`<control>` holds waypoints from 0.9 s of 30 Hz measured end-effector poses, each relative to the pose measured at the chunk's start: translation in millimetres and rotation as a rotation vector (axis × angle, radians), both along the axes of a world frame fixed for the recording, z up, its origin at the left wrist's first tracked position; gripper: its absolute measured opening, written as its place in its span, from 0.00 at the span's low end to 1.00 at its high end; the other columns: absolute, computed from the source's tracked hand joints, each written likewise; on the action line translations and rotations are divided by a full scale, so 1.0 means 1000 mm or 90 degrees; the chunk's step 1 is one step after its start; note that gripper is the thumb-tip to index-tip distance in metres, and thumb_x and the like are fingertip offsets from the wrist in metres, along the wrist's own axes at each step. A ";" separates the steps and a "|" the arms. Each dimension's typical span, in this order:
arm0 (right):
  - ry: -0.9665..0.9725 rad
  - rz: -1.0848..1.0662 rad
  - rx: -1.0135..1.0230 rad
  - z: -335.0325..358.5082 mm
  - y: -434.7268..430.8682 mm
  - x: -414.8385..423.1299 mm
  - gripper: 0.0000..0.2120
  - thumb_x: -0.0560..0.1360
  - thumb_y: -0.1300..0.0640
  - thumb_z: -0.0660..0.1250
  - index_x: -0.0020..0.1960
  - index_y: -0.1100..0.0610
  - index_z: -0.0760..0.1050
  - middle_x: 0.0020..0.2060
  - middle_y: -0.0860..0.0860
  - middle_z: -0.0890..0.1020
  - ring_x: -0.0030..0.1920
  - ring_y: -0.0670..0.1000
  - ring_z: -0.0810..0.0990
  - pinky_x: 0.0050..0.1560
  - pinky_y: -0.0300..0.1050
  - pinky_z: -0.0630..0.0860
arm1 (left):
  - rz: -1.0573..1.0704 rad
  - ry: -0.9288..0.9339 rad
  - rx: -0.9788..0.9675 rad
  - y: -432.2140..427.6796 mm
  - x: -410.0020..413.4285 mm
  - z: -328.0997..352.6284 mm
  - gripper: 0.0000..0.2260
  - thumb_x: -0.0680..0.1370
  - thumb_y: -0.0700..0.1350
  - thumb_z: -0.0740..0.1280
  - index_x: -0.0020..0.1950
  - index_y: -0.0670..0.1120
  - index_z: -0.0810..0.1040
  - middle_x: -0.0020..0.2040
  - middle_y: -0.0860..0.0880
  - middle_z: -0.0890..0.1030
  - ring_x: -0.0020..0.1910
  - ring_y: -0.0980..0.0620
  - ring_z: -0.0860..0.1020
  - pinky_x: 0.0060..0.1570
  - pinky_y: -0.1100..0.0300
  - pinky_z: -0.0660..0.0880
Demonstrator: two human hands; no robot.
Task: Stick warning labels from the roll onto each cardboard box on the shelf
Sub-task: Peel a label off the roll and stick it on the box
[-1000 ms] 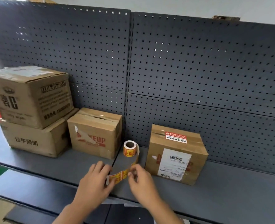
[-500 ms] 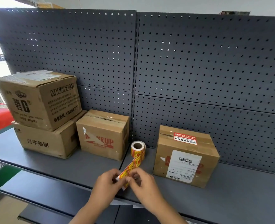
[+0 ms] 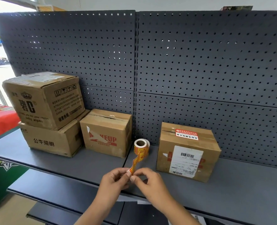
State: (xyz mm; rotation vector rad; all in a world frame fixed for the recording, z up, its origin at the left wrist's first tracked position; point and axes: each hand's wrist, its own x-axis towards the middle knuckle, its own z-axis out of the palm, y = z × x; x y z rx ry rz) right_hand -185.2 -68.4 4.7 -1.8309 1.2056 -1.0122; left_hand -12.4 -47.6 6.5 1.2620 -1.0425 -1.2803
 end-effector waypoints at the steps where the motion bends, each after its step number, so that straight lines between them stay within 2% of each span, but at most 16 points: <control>1: -0.006 -0.008 -0.013 -0.003 0.002 0.000 0.03 0.78 0.50 0.72 0.51 0.47 0.83 0.50 0.41 0.82 0.53 0.45 0.81 0.51 0.42 0.78 | 0.001 -0.005 -0.006 0.001 -0.002 0.000 0.06 0.81 0.41 0.71 0.54 0.46 0.87 0.49 0.43 0.88 0.51 0.45 0.86 0.46 0.57 0.82; 3: -0.032 -0.022 -0.032 -0.006 0.004 0.002 0.03 0.77 0.52 0.73 0.51 0.48 0.82 0.51 0.41 0.80 0.55 0.44 0.81 0.53 0.39 0.76 | 0.006 -0.017 -0.017 0.003 -0.005 0.000 0.06 0.81 0.41 0.71 0.53 0.46 0.87 0.48 0.43 0.88 0.50 0.45 0.86 0.46 0.57 0.83; 7: -0.125 -0.035 -0.002 -0.004 0.008 0.005 0.05 0.79 0.54 0.73 0.53 0.47 0.83 0.50 0.43 0.83 0.54 0.45 0.83 0.55 0.42 0.80 | 0.001 -0.088 -0.071 0.007 -0.006 0.000 0.06 0.81 0.41 0.71 0.54 0.48 0.87 0.48 0.46 0.88 0.49 0.47 0.86 0.49 0.53 0.84; 9: -0.143 -0.029 0.022 -0.001 0.010 0.004 0.06 0.80 0.55 0.72 0.55 0.47 0.83 0.50 0.44 0.86 0.54 0.45 0.84 0.56 0.43 0.81 | 0.004 -0.184 -0.110 0.009 -0.007 -0.002 0.06 0.80 0.43 0.72 0.55 0.51 0.87 0.46 0.51 0.88 0.48 0.52 0.86 0.50 0.57 0.83; 11: -0.115 -0.016 0.037 0.001 0.010 0.003 0.06 0.81 0.56 0.71 0.55 0.47 0.84 0.49 0.43 0.87 0.53 0.44 0.84 0.55 0.41 0.81 | 0.015 -0.229 -0.131 0.009 -0.008 -0.002 0.05 0.80 0.44 0.73 0.54 0.53 0.86 0.46 0.55 0.87 0.47 0.56 0.85 0.48 0.61 0.82; 14: -0.096 -0.008 0.054 0.004 0.010 0.004 0.07 0.81 0.57 0.70 0.55 0.47 0.84 0.48 0.42 0.87 0.52 0.43 0.84 0.55 0.39 0.80 | 0.021 -0.228 -0.130 0.007 -0.008 -0.001 0.03 0.80 0.43 0.73 0.52 0.51 0.85 0.45 0.52 0.87 0.44 0.55 0.84 0.47 0.58 0.82; 17: -0.112 -0.012 0.064 0.006 0.007 0.005 0.06 0.80 0.56 0.71 0.54 0.47 0.83 0.48 0.43 0.87 0.53 0.44 0.84 0.56 0.42 0.81 | 0.015 -0.222 -0.130 0.005 -0.008 0.001 0.03 0.80 0.42 0.73 0.51 0.50 0.84 0.45 0.50 0.86 0.43 0.53 0.84 0.47 0.55 0.82; 22: -0.163 -0.040 0.070 0.002 0.001 0.007 0.02 0.78 0.57 0.74 0.49 0.50 0.84 0.44 0.48 0.87 0.48 0.49 0.85 0.55 0.54 0.83 | 0.026 -0.231 -0.147 0.006 -0.013 0.007 0.05 0.82 0.41 0.70 0.53 0.50 0.82 0.46 0.55 0.86 0.47 0.57 0.84 0.46 0.64 0.79; 27: -0.179 -0.041 0.062 0.000 0.002 0.006 0.04 0.80 0.59 0.72 0.48 0.53 0.84 0.43 0.50 0.86 0.47 0.49 0.85 0.53 0.49 0.82 | 0.028 -0.237 -0.142 0.008 -0.015 0.011 0.05 0.82 0.40 0.70 0.52 0.50 0.83 0.46 0.55 0.86 0.47 0.56 0.84 0.48 0.63 0.80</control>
